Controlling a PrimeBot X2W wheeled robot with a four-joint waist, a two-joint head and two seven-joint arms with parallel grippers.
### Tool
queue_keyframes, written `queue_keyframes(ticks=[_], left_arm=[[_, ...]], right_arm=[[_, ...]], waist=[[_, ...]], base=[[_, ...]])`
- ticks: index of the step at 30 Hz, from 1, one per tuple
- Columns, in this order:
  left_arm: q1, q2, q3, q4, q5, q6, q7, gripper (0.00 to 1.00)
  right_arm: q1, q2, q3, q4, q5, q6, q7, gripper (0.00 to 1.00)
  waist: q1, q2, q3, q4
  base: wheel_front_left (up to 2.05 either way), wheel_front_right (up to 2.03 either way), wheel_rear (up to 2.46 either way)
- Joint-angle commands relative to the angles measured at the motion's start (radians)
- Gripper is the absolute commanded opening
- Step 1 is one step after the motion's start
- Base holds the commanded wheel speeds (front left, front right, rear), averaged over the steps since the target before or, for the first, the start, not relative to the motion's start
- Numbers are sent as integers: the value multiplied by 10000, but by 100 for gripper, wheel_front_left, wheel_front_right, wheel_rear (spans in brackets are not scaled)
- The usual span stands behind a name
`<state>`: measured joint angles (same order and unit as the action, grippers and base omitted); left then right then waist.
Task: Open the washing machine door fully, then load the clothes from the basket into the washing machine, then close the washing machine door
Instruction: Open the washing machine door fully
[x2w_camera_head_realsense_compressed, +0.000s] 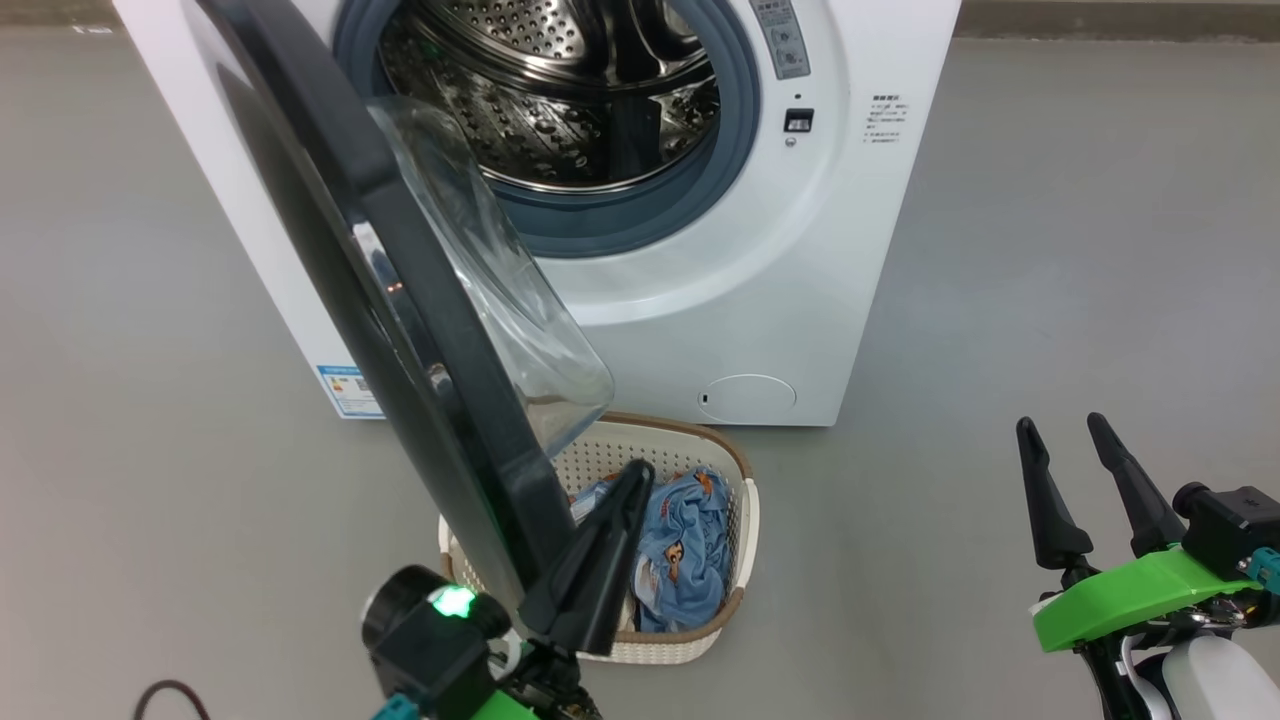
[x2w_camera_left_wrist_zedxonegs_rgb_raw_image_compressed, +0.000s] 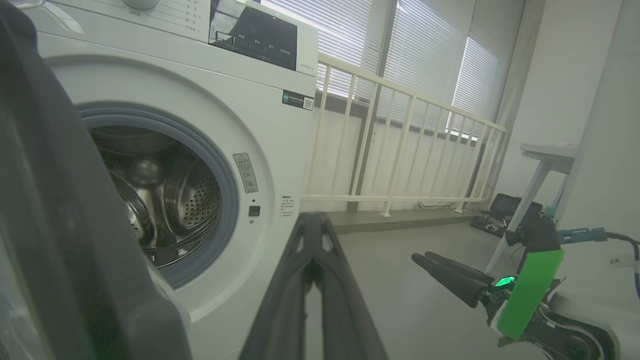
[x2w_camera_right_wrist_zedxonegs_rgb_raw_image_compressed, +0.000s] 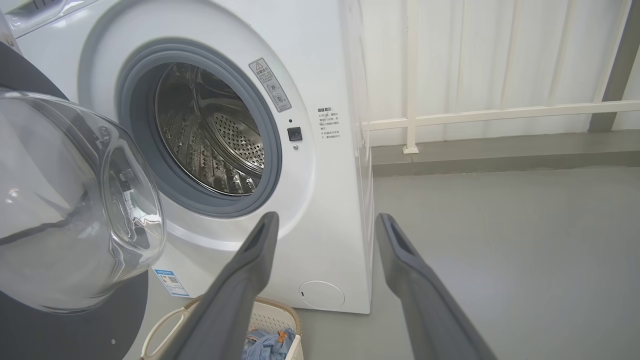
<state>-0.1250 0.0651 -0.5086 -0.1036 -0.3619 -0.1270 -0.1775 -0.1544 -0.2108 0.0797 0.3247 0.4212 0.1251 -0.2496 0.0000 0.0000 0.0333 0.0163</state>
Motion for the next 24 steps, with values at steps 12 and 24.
queue_keyframes(ticks=[12, 24], left_arm=[[-651, 67, 67, 1594, -384, -34, 16, 0], [-828, 65, 391, 2751, -657, 177, -196, 0]], right_arm=[[-313, -70, 245, -146, 57, 56, -122, 100], [-304, -89, 343, -41, 77, 56, -122, 100]], waist=[[0, 0, 211, -274], [0, 0, 114, -405]], base=[[0, 0, 0], [0, 0, 0]])
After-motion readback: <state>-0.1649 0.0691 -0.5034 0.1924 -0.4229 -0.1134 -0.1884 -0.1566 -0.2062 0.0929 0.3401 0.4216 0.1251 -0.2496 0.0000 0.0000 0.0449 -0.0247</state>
